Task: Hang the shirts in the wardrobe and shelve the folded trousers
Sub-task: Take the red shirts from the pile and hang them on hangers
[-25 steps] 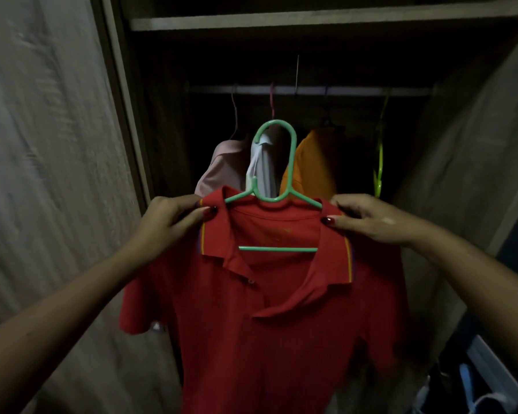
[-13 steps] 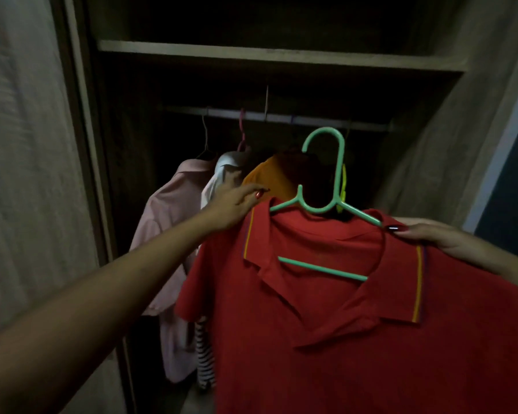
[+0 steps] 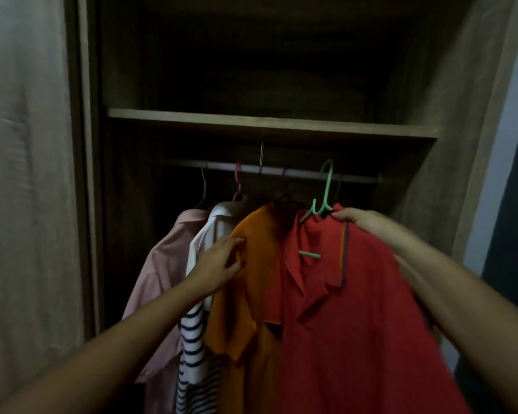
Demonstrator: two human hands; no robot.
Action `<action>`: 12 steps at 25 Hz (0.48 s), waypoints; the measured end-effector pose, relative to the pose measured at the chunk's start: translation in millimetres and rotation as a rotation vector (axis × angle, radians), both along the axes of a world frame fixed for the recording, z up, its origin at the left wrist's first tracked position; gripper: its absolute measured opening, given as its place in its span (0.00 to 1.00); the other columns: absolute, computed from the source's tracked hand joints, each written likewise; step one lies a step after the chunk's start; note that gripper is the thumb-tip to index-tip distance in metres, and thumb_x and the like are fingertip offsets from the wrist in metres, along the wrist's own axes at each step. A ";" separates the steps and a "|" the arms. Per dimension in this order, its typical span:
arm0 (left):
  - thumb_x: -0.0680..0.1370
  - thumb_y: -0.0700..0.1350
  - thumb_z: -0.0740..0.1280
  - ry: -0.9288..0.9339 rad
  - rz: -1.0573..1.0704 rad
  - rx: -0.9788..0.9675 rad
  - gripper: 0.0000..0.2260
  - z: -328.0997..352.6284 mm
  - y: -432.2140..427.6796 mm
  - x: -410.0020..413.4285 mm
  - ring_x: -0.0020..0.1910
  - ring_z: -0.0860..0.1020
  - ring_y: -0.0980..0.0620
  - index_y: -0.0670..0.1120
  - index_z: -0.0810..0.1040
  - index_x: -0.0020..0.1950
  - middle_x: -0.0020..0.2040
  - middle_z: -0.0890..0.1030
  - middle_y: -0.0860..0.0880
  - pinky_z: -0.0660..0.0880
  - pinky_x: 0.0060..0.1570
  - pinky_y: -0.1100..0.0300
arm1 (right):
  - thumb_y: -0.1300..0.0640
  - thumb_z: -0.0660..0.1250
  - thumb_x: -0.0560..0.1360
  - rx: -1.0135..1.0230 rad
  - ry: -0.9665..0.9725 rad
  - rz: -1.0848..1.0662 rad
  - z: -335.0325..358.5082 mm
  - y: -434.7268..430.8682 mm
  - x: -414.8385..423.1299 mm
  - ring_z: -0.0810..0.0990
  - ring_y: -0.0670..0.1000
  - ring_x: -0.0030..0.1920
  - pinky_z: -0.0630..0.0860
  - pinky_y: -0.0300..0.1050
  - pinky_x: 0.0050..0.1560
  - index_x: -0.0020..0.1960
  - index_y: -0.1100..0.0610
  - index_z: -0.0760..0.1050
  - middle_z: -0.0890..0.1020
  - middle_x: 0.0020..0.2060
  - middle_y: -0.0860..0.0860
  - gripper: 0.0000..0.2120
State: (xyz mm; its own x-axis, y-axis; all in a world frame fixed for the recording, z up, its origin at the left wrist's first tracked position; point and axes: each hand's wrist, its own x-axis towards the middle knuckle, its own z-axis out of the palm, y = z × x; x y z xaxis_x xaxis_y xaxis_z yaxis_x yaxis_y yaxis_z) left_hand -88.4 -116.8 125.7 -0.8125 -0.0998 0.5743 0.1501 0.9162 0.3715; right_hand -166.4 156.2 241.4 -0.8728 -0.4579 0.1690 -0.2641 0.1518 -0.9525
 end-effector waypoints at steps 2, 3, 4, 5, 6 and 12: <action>0.71 0.54 0.61 -0.015 -0.029 -0.002 0.29 4.7 7.3 6.6 0.63 0.71 0.51 0.45 0.69 0.70 0.65 0.72 0.48 0.68 0.62 0.60 | 0.65 0.60 0.77 -0.175 -0.069 -0.057 4.2 -27.5 -1.3 0.77 0.43 0.19 0.69 0.34 0.16 0.55 0.64 0.72 0.80 0.25 0.54 0.07; 0.70 0.56 0.61 -0.017 -0.040 0.026 0.29 6.3 9.5 9.6 0.62 0.72 0.51 0.45 0.69 0.69 0.65 0.72 0.49 0.69 0.61 0.60 | 0.65 0.60 0.77 -0.215 -0.091 -0.094 7.1 -41.5 -2.1 0.76 0.45 0.17 0.70 0.35 0.16 0.49 0.65 0.71 0.78 0.21 0.54 0.03; 0.69 0.58 0.62 -0.016 -0.055 0.074 0.30 8.1 11.7 12.1 0.60 0.74 0.51 0.45 0.70 0.68 0.65 0.72 0.49 0.71 0.60 0.59 | 0.65 0.61 0.77 -0.216 -0.103 -0.138 7.7 -52.5 -15.0 0.77 0.47 0.18 0.73 0.37 0.18 0.45 0.63 0.69 0.78 0.22 0.55 0.03; 0.68 0.59 0.62 -0.011 -0.069 0.125 0.31 8.3 11.5 15.0 0.57 0.76 0.50 0.45 0.71 0.68 0.65 0.72 0.49 0.73 0.59 0.57 | 0.64 0.61 0.77 -0.217 -0.103 -0.160 7.0 -63.7 -25.0 0.78 0.50 0.22 0.76 0.41 0.24 0.44 0.62 0.68 0.78 0.26 0.57 0.04; 0.69 0.58 0.64 -0.013 -0.081 0.167 0.30 9.0 11.6 17.5 0.55 0.77 0.49 0.44 0.71 0.67 0.65 0.72 0.49 0.74 0.57 0.55 | 0.63 0.61 0.77 -0.205 -0.090 -0.176 5.7 -72.3 -35.0 0.78 0.52 0.27 0.76 0.45 0.30 0.45 0.62 0.68 0.77 0.31 0.57 0.03; 0.76 0.40 0.67 -0.091 -0.066 0.302 0.23 3.1 3.3 39.6 0.53 0.79 0.50 0.45 0.68 0.71 0.69 0.69 0.50 0.77 0.55 0.57 | 0.60 0.61 0.76 0.009 0.017 -0.282 -26.9 -95.6 -75.8 0.80 0.58 0.51 0.77 0.54 0.54 0.54 0.65 0.74 0.81 0.50 0.62 0.11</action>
State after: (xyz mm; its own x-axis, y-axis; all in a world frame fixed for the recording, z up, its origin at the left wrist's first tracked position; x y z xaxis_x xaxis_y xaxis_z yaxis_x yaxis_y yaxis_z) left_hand -48.8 -113.5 128.7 -0.8695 -0.1998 0.4517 0.1597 0.7517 0.6399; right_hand -242.2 60.7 214.5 -0.9629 -0.1989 0.1821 -0.2265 0.2300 -0.9464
